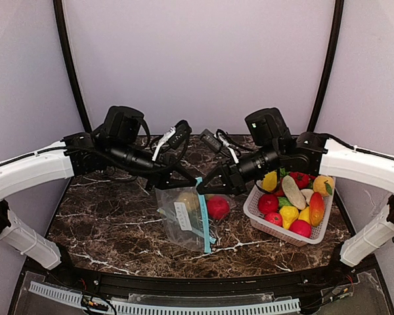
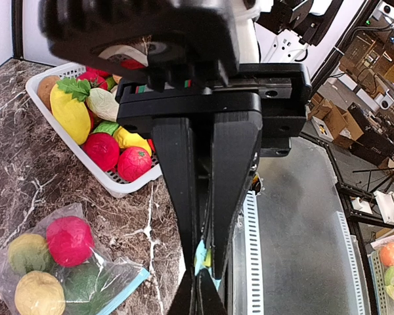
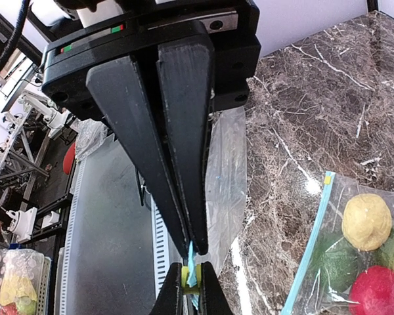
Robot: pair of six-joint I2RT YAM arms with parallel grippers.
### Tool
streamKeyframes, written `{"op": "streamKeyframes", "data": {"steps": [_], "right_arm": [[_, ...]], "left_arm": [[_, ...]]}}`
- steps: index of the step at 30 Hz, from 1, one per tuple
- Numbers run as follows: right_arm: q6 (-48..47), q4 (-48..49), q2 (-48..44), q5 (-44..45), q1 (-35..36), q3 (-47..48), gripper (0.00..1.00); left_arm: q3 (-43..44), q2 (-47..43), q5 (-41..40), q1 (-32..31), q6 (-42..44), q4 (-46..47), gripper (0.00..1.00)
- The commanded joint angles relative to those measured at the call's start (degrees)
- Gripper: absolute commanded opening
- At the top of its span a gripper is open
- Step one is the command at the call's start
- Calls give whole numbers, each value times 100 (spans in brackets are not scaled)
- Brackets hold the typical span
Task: Place the food in the zip-top bag and seal the zipper
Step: Unzip the zipper from the zipper food storage bag.
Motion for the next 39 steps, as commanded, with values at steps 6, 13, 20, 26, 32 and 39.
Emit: {"op": "streamKeyframes", "data": {"steps": [6, 13, 20, 26, 32, 39], "right_arm": [[79, -133, -151, 38, 65, -245, 5], [98, -127, -162, 66, 65, -276, 6], [122, -133, -147, 57, 59, -299, 7], [159, -133, -153, 57, 72, -355, 7], [181, -129, -162, 58, 83, -380, 7], [214, -133, -169, 66, 90, -433, 8]], "left_arm": [[-34, -390, -246, 266, -324, 537, 1], [-28, -477, -268, 400, -388, 533, 1], [-34, -549, -392, 501, -399, 474, 1], [-40, -636, -513, 590, -401, 449, 1], [-28, -680, -561, 678, -387, 397, 1], [-2, -781, -734, 802, -331, 278, 1]]}}
